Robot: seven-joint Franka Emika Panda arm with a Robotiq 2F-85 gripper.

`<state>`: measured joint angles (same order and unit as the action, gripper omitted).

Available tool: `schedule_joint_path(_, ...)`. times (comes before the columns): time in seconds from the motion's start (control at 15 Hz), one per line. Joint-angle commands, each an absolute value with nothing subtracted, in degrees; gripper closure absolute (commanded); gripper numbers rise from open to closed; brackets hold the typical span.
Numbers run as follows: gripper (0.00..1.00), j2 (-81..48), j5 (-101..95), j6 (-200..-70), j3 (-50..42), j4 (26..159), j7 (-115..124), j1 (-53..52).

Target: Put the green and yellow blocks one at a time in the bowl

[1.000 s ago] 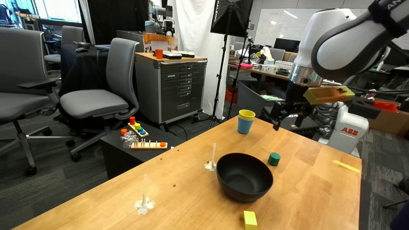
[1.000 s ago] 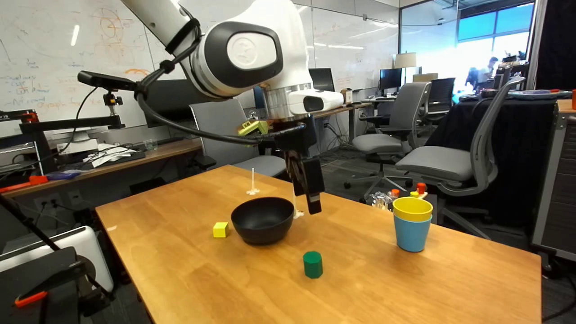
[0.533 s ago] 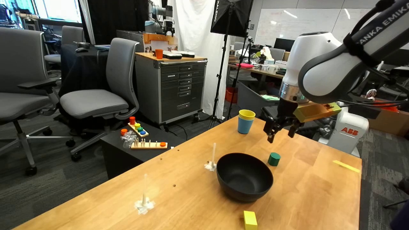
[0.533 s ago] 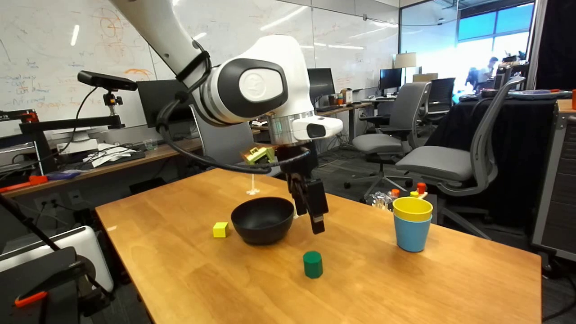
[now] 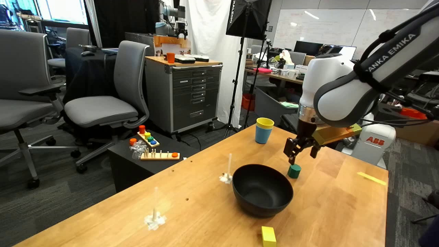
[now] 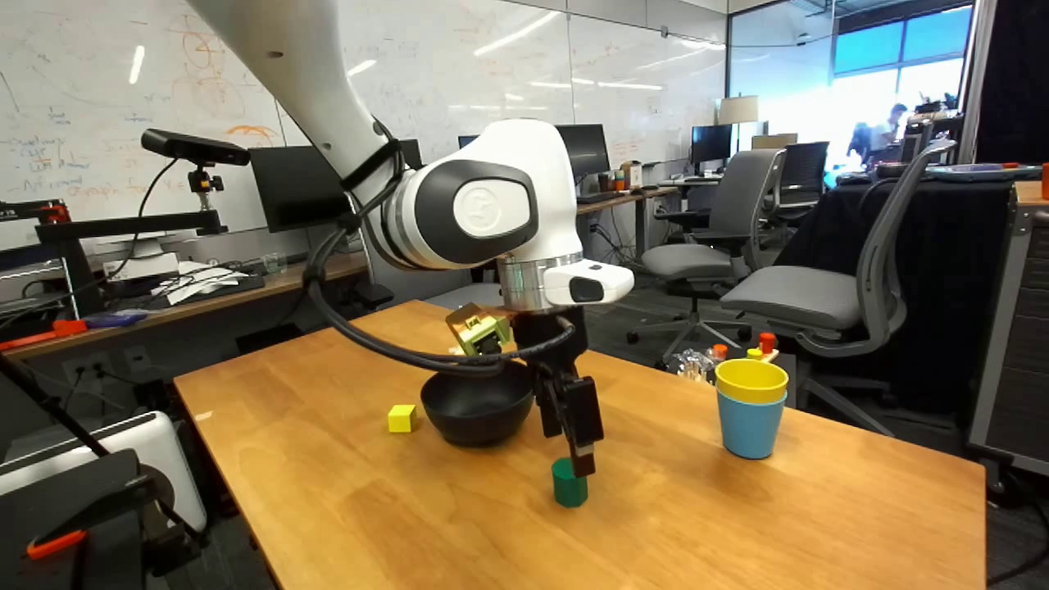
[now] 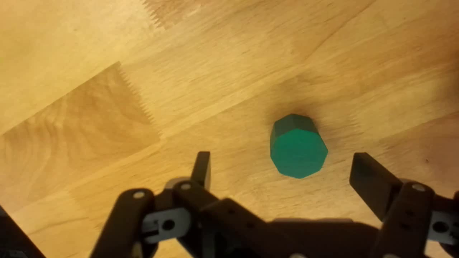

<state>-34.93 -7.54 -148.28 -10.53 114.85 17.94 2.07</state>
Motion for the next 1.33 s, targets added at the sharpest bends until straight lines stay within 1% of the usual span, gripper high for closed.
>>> schedule_joint_path(0.0,0.0,-37.86,-7.23,-148.73,-11.41,112.19,17.54,1.16)
schedule_joint_path(0.53,0.0,-40.98,-6.7,-148.59,-10.89,109.62,16.22,1.51)
schedule_joint_path(0.6,0.2,-41.11,-6.63,-148.58,-10.88,109.4,16.13,1.55)
schedule_joint_path(0.67,0.26,-41.25,-6.58,-148.6,-10.83,109.15,16.02,1.57)
schedule_joint_path(1.0,0.66,-41.23,-6.39,-148.62,-10.47,108.65,15.37,1.71)
schedule_joint_path(1.13,0.8,-41.1,-6.14,-148.65,-10.18,108.55,14.98,1.91)
schedule_joint_path(1.27,0.8,-41.09,-6.15,-148.64,-10.07,108.49,14.71,1.92)
